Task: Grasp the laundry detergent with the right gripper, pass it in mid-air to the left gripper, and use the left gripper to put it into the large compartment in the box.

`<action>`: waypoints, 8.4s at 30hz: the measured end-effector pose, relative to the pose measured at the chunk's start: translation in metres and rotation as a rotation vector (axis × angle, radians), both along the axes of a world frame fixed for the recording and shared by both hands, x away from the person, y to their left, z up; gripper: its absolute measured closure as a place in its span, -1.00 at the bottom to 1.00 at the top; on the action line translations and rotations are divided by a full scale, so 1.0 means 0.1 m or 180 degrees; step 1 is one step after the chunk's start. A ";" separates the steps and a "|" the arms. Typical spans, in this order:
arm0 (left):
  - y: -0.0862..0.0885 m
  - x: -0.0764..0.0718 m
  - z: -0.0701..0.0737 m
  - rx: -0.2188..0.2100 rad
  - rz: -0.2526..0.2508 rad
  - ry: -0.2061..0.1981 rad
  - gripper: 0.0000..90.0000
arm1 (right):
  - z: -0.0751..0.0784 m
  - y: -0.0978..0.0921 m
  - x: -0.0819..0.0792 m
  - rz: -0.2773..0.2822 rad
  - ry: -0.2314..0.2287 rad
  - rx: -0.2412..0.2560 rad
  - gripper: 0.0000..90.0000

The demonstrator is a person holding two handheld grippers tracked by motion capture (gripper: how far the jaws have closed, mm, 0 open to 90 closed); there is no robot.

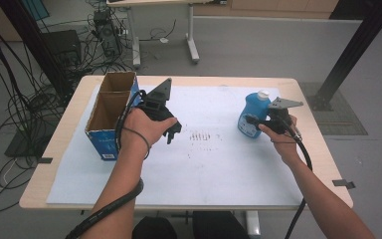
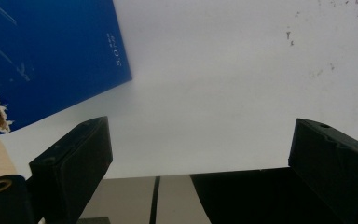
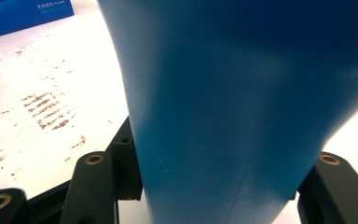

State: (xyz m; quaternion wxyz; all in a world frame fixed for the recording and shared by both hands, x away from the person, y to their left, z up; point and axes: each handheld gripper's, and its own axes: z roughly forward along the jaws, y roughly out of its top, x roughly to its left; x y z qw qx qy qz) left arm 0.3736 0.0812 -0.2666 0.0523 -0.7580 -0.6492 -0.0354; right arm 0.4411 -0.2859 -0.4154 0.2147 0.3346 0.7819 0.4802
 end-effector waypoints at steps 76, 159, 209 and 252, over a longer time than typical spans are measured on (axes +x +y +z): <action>0.11 -0.10 0.44 -0.0084 -0.0268 -0.0179 -0.85 | 0.57 0.15 -0.02 0.0341 0.0211 0.0128 -0.03; -0.30 0.28 1.50 -0.0280 -0.2950 -0.0187 -0.87 | 1.07 2.18 -0.13 0.2790 0.0387 -0.0129 -0.03; -0.45 0.26 1.01 -0.0195 -0.3196 0.0251 -0.87 | 1.24 2.17 -0.27 0.2933 0.0018 -0.0053 -0.03; -0.50 0.23 1.02 -0.0165 -0.3273 0.0199 -0.86 | 1.29 2.14 -0.29 0.2918 -0.0018 0.0062 -0.03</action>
